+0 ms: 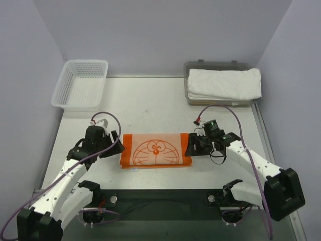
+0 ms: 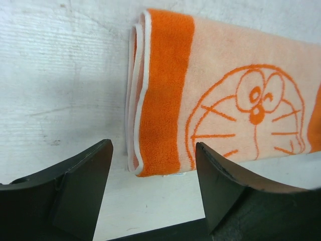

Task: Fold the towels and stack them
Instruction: Fold the towel

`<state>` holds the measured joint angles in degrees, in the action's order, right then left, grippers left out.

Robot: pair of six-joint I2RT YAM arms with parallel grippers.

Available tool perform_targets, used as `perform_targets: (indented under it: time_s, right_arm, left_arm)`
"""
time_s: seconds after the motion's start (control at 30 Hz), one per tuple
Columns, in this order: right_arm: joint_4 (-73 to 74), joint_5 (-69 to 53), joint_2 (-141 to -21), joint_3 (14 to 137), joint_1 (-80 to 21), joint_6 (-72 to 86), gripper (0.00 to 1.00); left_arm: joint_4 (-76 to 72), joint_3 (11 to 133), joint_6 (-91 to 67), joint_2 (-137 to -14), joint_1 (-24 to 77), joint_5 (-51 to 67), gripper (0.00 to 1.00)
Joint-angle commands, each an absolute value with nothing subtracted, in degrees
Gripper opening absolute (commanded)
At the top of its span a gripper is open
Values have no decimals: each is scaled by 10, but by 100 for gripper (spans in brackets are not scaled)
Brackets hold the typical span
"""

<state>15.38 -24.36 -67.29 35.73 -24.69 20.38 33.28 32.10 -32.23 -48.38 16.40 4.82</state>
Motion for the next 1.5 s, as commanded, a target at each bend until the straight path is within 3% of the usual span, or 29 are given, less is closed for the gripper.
perform_targets:
  time_s: [0.0,0.1,0.2,0.3,0.47,0.7,0.97,1.3,1.47]
  right_arm:
    - [206,-220,-612,386,-263,193,49]
    - [207,-208,-586,402,-264,199,48]
    - [207,-211,-609,439,-265,206,41]
    - [195,-213,-643,446,-273,220,40]
    - [159,-230,-692,406,-278,257,27]
    - [163,-265,-752,345,-273,265,26]
    - [167,-267,-771,318,-215,255,25]
    - [184,-239,-631,359,-234,265,26]
    - [185,-190,-600,349,-187,285,43]
  left_arm:
    - [372,373,-321,-437,168,11,77]
    - [374,397,-326,-436,186,5,76]
    - [366,421,-353,-467,218,4,66]
    - [345,427,-369,-510,271,-12,62]
    - [308,386,-417,-576,313,-17,54]
    - [272,266,-493,-602,335,0,44]
    - [284,235,-519,-595,308,0,36]
    - [316,289,-500,-482,312,0,49]
    - [301,360,-449,-494,379,-53,72]
